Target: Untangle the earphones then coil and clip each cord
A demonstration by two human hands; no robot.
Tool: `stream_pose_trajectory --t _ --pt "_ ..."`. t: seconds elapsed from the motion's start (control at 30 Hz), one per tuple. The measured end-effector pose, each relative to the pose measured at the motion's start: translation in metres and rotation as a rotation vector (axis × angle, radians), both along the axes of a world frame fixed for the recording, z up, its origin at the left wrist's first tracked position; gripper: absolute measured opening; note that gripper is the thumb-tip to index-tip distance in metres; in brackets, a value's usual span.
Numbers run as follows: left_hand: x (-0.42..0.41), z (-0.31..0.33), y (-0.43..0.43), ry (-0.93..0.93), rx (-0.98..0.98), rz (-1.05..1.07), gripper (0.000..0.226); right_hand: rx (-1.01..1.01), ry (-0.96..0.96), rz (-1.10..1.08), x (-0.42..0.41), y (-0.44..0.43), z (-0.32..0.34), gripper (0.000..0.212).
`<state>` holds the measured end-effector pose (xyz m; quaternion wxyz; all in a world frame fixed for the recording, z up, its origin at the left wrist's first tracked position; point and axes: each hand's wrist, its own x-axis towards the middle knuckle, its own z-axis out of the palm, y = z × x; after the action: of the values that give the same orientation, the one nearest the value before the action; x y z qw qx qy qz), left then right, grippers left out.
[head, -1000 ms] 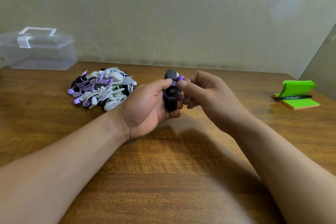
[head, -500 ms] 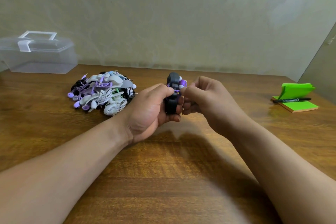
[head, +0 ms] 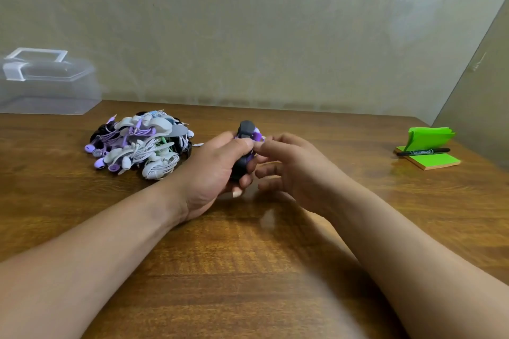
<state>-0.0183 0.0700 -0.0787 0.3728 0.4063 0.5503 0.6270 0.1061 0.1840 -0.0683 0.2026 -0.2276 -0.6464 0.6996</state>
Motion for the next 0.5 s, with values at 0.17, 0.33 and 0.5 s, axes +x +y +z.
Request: stream_pose_trajectory --t 0.17,0.33,0.5 --pt "-0.006 -0.001 0.002 0.154 -0.056 0.046 0.02 0.91 0.009 0.035 0.01 0.002 0.002 0.053" --pt "-0.014 -0.001 -0.002 0.427 -0.172 -0.032 0.038 0.982 -0.055 0.124 0.01 0.008 -0.003 0.029" --pt "-0.027 0.003 -0.008 0.875 -0.176 0.314 0.038 0.874 -0.228 0.045 0.005 0.008 -0.007 0.02"
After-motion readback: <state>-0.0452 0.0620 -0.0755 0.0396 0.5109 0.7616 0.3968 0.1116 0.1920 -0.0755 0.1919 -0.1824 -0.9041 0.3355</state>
